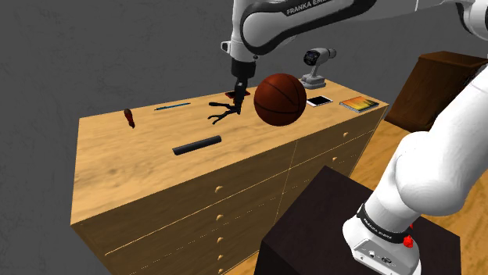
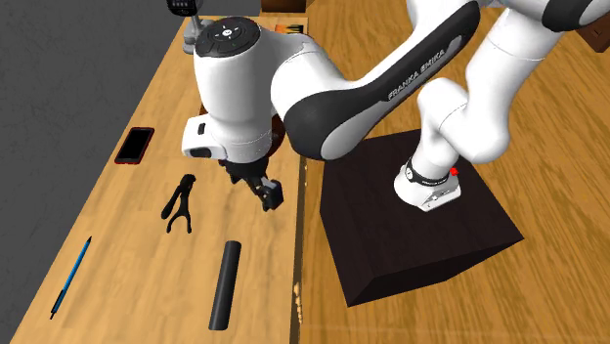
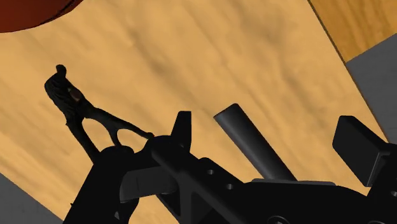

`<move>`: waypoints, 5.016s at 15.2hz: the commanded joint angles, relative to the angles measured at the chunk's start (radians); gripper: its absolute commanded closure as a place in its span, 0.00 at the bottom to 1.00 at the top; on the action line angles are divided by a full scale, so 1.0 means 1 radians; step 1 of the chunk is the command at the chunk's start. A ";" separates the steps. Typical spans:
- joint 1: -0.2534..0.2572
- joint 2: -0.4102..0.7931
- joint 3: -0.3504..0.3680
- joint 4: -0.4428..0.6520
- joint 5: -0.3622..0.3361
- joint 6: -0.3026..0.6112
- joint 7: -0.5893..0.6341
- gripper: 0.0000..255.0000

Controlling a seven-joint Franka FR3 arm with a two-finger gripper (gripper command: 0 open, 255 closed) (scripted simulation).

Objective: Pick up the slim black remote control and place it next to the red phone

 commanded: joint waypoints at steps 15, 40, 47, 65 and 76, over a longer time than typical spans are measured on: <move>0.093 0.517 0.093 0.347 -0.084 0.155 -0.356 0.00; 0.098 0.587 0.089 0.339 -0.099 0.231 -0.358 1.00; 0.096 0.547 0.094 0.361 -0.090 0.170 -0.365 1.00; -0.013 0.465 0.059 0.389 -0.046 0.069 -0.534 1.00; -0.175 0.507 -0.005 0.455 -0.002 0.053 -0.779 1.00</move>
